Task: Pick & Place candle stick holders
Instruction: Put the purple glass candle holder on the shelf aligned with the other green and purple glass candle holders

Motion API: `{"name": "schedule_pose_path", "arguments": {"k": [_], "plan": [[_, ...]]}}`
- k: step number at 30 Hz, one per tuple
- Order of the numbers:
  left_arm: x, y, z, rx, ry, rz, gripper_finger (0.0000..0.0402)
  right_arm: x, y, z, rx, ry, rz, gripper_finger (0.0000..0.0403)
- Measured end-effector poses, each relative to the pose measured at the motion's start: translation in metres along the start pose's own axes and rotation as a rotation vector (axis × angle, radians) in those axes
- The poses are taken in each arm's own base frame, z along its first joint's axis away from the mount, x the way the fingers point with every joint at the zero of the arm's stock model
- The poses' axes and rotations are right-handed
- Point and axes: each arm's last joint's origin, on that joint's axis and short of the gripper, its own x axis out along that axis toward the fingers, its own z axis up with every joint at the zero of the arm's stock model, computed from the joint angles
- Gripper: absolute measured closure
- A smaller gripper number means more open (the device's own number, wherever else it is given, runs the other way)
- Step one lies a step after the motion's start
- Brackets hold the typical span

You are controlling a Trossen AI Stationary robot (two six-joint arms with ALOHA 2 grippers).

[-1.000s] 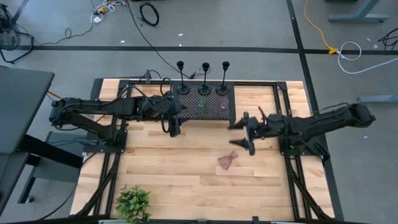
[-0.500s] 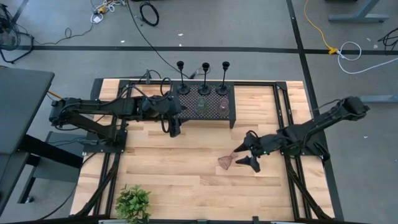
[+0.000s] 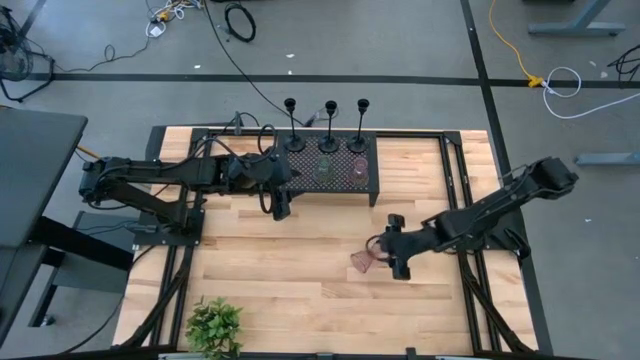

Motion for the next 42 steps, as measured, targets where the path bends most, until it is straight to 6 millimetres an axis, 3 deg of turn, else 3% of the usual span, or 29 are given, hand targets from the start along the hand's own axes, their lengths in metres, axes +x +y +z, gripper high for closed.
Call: {"name": "schedule_pose_path", "arguments": {"k": [4,10,30,33,38,42], "plan": [[0.0,0.0,0.0,-0.002,0.002,0.0,0.0168,0.012,0.003,0.005,-0.092,0.119,-0.081,0.0163],[0.0,0.0,-0.001,-0.002,0.007,0.0,0.0168,0.028,0.011,0.018,-0.174,0.161,-0.085,0.0173],[0.0,0.0,-0.003,0.001,0.034,0.001,0.0168,0.063,0.015,0.005,-0.221,0.297,-0.118,0.0196],[0.0,0.0,-0.003,0.002,0.034,0.001,0.0168,0.064,0.015,0.004,-0.169,0.294,-0.142,0.0214],[0.0,0.0,-0.003,0.001,0.034,0.001,0.0168,0.064,0.015,0.003,-0.118,0.298,-0.159,0.0277],[0.0,0.0,-0.003,0.001,0.035,-0.008,0.0168,0.062,0.014,0.002,-0.087,0.325,-0.175,0.0278]]}}
